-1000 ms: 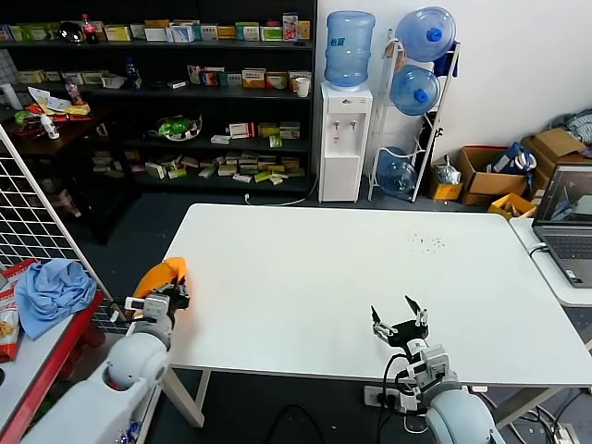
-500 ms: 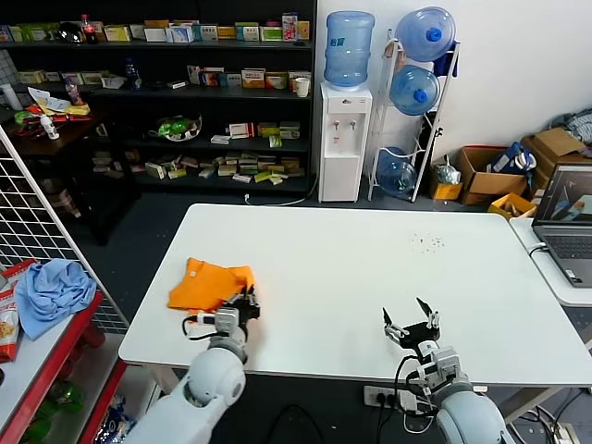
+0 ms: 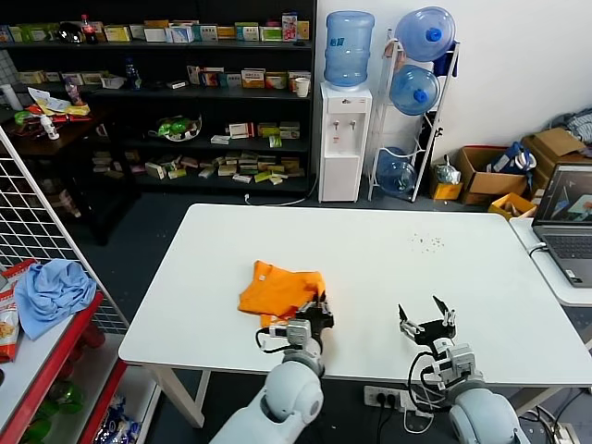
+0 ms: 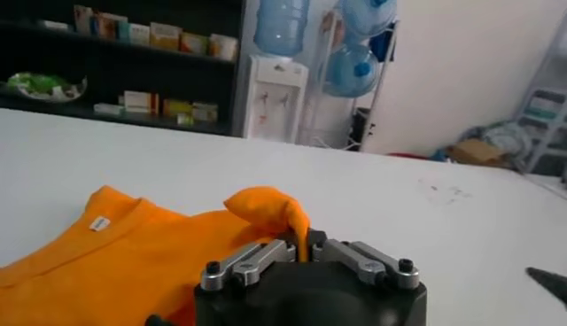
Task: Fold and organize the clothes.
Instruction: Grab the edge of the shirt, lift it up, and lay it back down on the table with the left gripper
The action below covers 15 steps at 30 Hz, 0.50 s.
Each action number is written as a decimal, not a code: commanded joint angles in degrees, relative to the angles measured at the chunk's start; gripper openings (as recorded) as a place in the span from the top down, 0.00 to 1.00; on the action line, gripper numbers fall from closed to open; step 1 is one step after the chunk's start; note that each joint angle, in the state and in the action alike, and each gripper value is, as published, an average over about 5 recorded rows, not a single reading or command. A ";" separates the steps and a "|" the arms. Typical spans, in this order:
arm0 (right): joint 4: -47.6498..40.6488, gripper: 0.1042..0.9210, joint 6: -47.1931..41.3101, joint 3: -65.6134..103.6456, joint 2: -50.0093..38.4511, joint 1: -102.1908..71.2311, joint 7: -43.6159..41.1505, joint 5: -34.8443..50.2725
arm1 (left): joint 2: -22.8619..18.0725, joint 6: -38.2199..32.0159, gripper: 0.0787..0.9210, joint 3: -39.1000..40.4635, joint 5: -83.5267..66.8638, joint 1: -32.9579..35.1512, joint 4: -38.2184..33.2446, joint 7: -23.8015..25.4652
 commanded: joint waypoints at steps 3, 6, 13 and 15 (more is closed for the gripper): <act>-0.95 0.12 0.11 0.79 0.22 0.56 0.07 0.19 | -9.35 -9.03 0.89 3.64 -1.69 -0.20 3.07 4.13; -1.06 0.12 0.02 0.73 0.26 0.81 0.06 0.19 | -8.09 -10.92 0.81 3.69 -2.24 0.06 2.24 5.99; -0.94 0.12 -0.07 3.22 1.56 0.92 -1.71 -0.15 | -0.26 -13.72 0.57 2.60 3.40 2.03 -1.65 11.95; -0.56 0.12 -0.17 4.82 2.08 0.60 -2.79 0.18 | 3.08 -15.34 0.50 1.23 6.32 3.44 -2.85 13.99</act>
